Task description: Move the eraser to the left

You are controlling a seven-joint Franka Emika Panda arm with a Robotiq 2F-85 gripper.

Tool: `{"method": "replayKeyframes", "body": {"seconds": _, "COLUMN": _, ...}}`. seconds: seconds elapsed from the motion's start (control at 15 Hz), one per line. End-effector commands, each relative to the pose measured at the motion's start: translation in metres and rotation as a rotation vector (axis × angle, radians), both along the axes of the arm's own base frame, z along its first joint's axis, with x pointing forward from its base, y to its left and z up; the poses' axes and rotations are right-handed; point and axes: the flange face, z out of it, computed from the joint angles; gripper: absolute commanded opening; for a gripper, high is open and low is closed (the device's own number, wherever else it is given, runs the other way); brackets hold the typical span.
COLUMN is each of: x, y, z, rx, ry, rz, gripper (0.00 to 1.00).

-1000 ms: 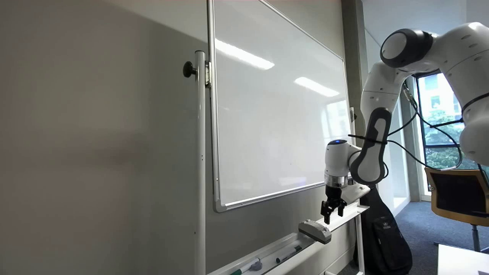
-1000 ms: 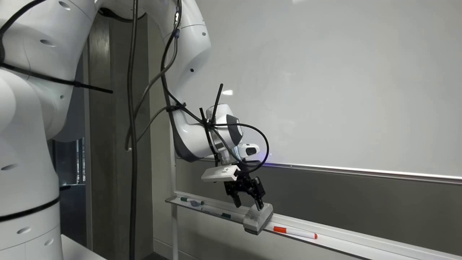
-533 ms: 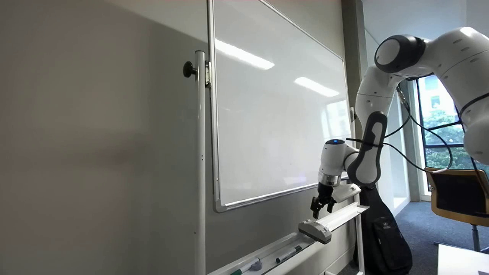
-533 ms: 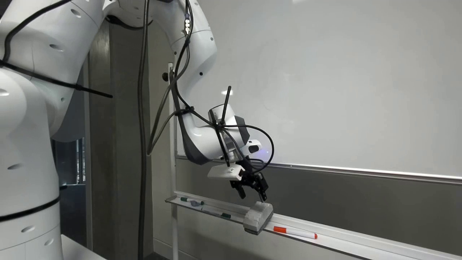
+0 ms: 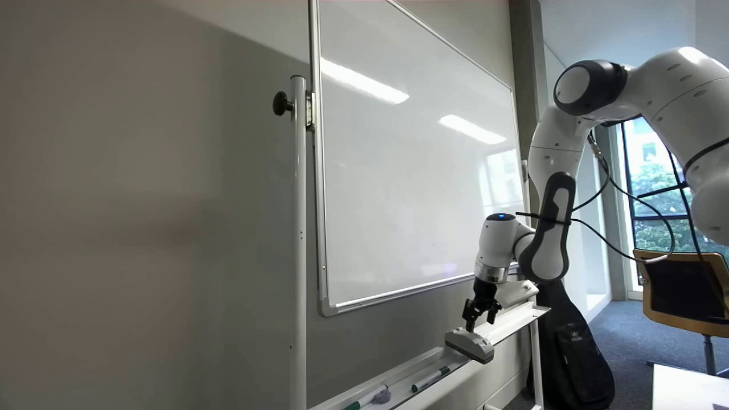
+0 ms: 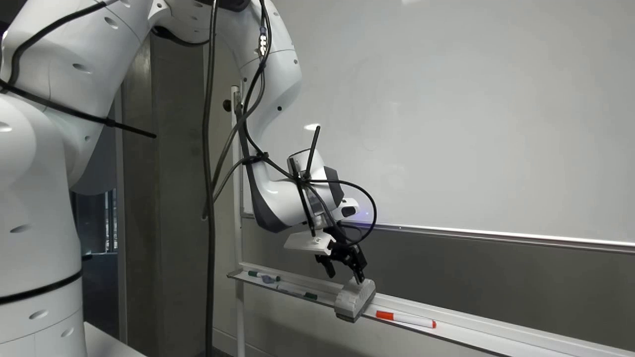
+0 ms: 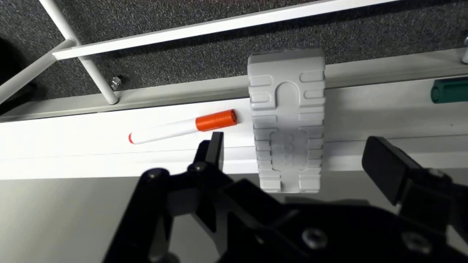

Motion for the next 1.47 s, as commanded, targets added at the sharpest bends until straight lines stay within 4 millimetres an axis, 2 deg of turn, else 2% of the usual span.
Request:
{"method": "replayKeyframes", "body": {"seconds": 0.0, "x": 0.003, "y": -0.004, "z": -0.007, "rx": 0.001, "ry": 0.009, "rz": -0.005, "gripper": 1.0}}
{"method": "replayKeyframes", "body": {"seconds": 0.67, "x": 0.024, "y": -0.012, "z": -0.035, "rx": -0.003, "ry": 0.006, "rz": 0.039, "gripper": 1.0}}
{"method": "replayKeyframes", "body": {"seconds": 1.0, "x": 0.031, "y": -0.009, "z": -0.049, "rx": 0.006, "ry": 0.014, "rz": 0.05, "gripper": 1.0}}
{"method": "replayKeyframes", "body": {"seconds": 1.07, "x": 0.031, "y": -0.007, "z": -0.052, "rx": 0.006, "ry": 0.019, "rz": 0.055, "gripper": 0.92}}
{"method": "replayKeyframes", "body": {"seconds": 1.13, "x": 0.032, "y": -0.007, "z": -0.054, "rx": 0.007, "ry": 0.02, "rz": 0.059, "gripper": 0.72}}
{"method": "replayKeyframes", "body": {"seconds": 1.4, "x": 0.032, "y": -0.005, "z": -0.061, "rx": 0.013, "ry": 0.027, "rz": 0.063, "gripper": 0.43}}
